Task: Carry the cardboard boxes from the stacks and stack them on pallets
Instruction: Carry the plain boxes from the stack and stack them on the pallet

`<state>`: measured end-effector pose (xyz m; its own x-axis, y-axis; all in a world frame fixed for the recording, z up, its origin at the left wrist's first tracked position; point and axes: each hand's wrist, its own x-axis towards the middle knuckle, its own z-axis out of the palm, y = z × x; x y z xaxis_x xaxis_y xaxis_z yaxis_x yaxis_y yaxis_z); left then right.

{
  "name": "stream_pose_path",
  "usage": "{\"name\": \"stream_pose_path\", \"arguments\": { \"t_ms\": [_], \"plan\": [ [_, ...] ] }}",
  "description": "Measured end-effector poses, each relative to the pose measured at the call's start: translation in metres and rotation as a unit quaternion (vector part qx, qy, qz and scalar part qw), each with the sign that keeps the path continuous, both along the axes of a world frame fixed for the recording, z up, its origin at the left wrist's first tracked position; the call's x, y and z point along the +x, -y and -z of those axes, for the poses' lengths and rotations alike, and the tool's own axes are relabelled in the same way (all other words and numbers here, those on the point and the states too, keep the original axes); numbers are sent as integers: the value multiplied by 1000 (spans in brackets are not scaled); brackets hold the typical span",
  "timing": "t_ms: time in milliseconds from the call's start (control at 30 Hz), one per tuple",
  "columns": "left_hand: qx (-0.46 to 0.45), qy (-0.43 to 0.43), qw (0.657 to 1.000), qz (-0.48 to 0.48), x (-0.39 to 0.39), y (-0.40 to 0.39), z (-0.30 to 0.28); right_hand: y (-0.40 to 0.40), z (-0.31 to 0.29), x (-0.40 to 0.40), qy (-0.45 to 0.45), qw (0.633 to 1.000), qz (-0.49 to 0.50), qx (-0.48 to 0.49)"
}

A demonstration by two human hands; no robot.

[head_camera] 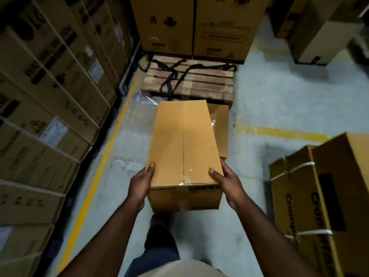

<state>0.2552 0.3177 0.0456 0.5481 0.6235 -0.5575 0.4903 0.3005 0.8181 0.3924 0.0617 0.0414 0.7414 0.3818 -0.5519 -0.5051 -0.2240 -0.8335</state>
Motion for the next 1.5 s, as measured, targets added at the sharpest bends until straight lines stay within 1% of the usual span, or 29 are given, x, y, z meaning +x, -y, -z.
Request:
{"name": "stream_pose_path", "arguments": {
  "t_ms": [67,200,300,467,533,633,733,900,1000,1100,1200,1300,1367,1500],
  "plan": [
    [4,28,999,16,-30,48,-19,47,-22,-28,32,999,-1,-1],
    [34,31,997,59,-92,126,-38,126,-67,-82,63,998,6,0],
    [29,33,993,106,-140,187,-46,186,-95,-136,81,996,24,-3],
    [-6,77,987,140,-221,272,-47,278,-114,-234,113,991,54,-39],
    [-9,83,987,136,-258,307,-46,314,-120,-277,127,988,57,-62],
    [-24,81,987,136,-316,356,-37,363,-117,-339,107,989,69,-75],
    [-13,77,988,135,-361,393,-32,398,-111,-379,95,990,67,-79],
    [4,69,988,138,-418,437,-43,447,-123,-425,100,992,56,-61],
    [12,87,989,123,-446,470,-57,482,-132,-448,114,992,42,-43],
    [31,113,987,108,-467,514,-72,524,-132,-469,133,989,53,-20],
    [72,120,986,86,-481,571,-89,577,-130,-484,147,987,58,-4],
    [124,136,980,75,-502,662,-111,661,-136,-504,165,984,55,26],
    [130,147,979,58,-515,699,-117,695,-134,-508,163,985,44,34],
    [152,155,974,62,-521,778,-142,784,-150,-522,168,983,49,50]
  ]
}}
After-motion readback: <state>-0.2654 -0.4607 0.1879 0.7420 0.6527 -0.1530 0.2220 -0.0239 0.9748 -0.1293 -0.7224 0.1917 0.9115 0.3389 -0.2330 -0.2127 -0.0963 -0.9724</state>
